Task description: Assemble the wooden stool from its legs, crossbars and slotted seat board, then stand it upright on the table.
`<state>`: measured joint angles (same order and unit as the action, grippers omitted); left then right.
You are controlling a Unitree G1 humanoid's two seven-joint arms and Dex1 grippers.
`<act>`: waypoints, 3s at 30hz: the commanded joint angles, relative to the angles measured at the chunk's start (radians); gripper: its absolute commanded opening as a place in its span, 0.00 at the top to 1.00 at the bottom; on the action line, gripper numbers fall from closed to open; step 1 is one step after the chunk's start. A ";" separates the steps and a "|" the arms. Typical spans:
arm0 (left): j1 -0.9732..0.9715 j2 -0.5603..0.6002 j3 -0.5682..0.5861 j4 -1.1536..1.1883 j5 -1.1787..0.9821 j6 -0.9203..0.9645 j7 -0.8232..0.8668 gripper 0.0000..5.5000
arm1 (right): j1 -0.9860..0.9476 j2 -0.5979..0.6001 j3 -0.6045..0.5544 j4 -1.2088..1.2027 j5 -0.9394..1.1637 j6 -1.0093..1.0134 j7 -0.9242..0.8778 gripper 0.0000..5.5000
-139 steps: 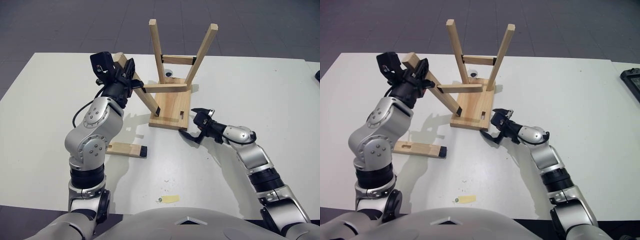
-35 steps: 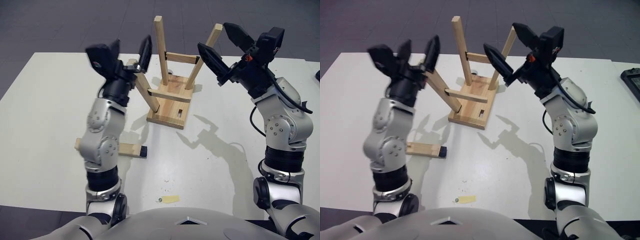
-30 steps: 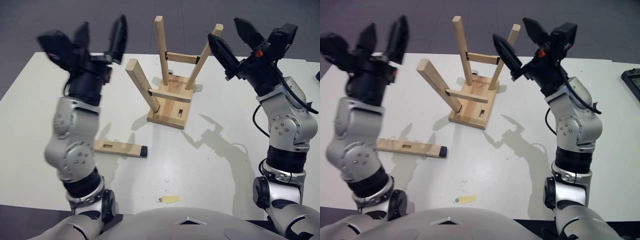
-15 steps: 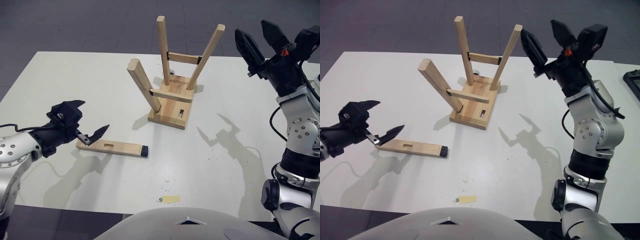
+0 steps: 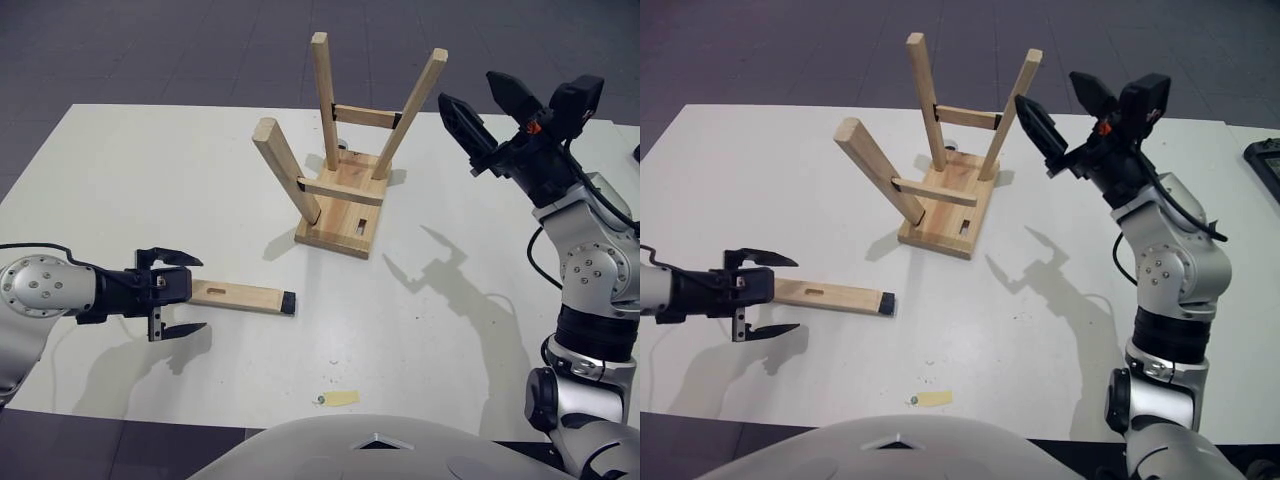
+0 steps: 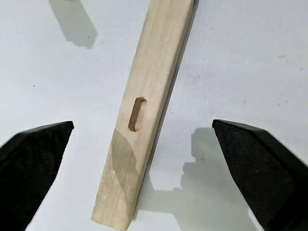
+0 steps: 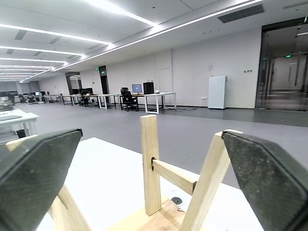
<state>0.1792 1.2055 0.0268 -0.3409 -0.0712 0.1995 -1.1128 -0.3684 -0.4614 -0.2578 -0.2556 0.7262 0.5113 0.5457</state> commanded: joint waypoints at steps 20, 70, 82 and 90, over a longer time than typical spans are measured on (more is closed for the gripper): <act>-0.163 -0.078 -0.195 0.198 0.128 0.008 -0.039 0.21 | -0.018 0.056 0.080 -0.030 0.000 0.004 -0.006 0.02; -0.575 0.294 0.181 -0.014 -0.068 -0.254 -0.194 0.62 | -0.560 -0.140 0.166 0.074 0.412 0.646 -0.037 0.02; -1.016 0.161 -0.070 -0.041 -0.112 -0.291 -0.258 0.62 | -0.731 0.037 0.321 0.171 0.404 0.858 -0.018 0.02; -1.041 0.127 -0.092 -0.044 -0.084 -0.285 -0.292 0.62 | -0.798 0.158 0.327 0.217 0.398 1.001 -0.065 0.08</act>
<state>-0.8540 1.3427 -0.0627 -0.3767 -0.1617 -0.0875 -1.3930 -1.1246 -0.3321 0.0733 -0.0552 1.1317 1.4732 0.5016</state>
